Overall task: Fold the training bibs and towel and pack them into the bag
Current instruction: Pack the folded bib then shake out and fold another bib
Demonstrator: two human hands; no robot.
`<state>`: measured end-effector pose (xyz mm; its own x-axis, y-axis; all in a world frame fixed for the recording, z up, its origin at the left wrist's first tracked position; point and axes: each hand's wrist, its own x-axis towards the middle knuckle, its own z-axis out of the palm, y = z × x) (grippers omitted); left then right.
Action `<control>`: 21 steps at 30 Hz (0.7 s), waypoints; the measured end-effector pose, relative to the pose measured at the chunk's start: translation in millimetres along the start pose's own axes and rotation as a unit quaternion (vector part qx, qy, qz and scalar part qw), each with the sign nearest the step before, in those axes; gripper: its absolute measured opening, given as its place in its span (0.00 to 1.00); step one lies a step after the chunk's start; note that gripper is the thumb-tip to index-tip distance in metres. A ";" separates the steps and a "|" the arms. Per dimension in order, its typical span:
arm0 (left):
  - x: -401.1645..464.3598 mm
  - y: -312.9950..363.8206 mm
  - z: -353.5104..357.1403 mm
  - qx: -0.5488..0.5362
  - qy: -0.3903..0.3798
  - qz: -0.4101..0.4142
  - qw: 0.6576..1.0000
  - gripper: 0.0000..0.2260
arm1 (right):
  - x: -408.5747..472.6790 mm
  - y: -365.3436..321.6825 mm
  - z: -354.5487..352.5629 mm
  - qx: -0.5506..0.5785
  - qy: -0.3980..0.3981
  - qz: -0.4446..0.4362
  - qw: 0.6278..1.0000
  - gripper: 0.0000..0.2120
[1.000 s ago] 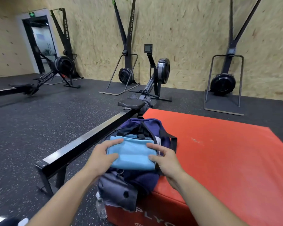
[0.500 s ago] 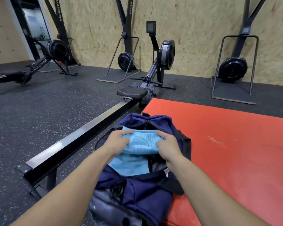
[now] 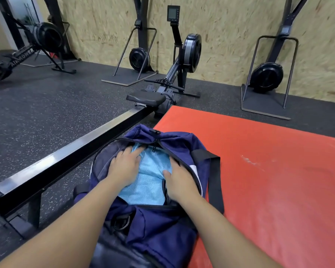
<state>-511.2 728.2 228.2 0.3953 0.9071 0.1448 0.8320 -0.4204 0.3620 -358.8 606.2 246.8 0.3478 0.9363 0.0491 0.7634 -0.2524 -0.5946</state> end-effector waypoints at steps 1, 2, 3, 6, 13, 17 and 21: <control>1.2 0.5 -1.2 -0.006 -0.006 -0.002 1.000 0.22 | 0.5 -0.1 -1.0 0.003 -0.003 0.005 1.000 0.27; 1.2 1.1 -4.1 -0.014 -0.015 -0.004 1.000 0.22 | -0.4 -1.1 -3.0 0.010 -0.009 0.009 1.000 0.27; -0.8 1.8 -8.1 -0.017 -0.022 -0.004 1.000 0.22 | -2.8 -2.9 -5.1 0.023 -0.016 0.011 1.000 0.28; -22.2 5.0 -21.5 -0.017 0.008 0.005 1.000 0.22 | -14.0 -10.1 -12.6 0.074 -0.037 0.011 0.997 0.29; -96.3 47.6 -50.5 -0.182 0.055 0.116 0.975 0.23 | -91.4 -5.7 -67.8 0.198 -0.009 -0.035 0.980 0.30; -141.2 114.9 -67.6 -0.227 0.031 0.183 0.956 0.26 | -150.5 18.7 -128.9 0.156 0.037 -0.066 0.985 0.30; -186.1 194.1 -69.6 -0.250 0.025 0.234 0.939 0.27 | -219.2 53.8 -195.6 0.127 0.080 -0.055 0.987 0.31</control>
<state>-450.4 479.4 335.6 0.6436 0.6307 0.4336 0.2806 -0.7215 0.6330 -287.5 339.6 361.1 0.3676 0.8992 0.2373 0.6470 -0.0640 -0.7598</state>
